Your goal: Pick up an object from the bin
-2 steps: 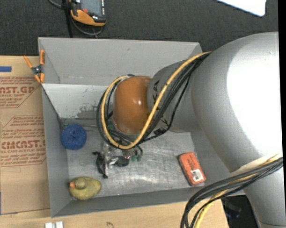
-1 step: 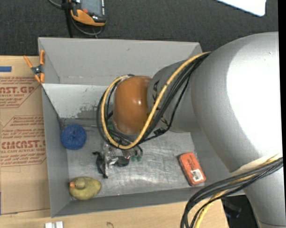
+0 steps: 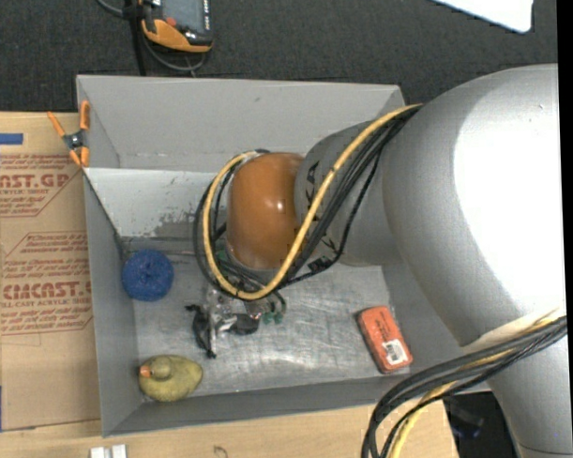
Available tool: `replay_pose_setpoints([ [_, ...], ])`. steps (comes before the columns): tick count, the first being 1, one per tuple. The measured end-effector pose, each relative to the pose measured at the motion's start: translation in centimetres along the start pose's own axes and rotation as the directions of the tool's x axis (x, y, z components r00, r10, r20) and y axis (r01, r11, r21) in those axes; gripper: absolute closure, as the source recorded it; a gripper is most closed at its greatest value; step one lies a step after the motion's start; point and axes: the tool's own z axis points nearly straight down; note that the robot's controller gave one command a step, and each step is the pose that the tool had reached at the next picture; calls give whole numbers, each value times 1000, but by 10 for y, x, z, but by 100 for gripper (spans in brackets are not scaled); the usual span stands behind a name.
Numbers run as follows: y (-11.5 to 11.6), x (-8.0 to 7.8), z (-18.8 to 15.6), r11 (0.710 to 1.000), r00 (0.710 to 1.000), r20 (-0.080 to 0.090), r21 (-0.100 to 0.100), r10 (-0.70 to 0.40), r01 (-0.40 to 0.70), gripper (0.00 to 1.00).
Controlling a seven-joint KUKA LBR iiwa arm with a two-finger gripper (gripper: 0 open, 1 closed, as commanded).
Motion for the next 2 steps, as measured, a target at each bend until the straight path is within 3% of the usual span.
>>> replay_pose_setpoints([
  [2,0,0,0,1000,1000,0,0,0,0,100],
])
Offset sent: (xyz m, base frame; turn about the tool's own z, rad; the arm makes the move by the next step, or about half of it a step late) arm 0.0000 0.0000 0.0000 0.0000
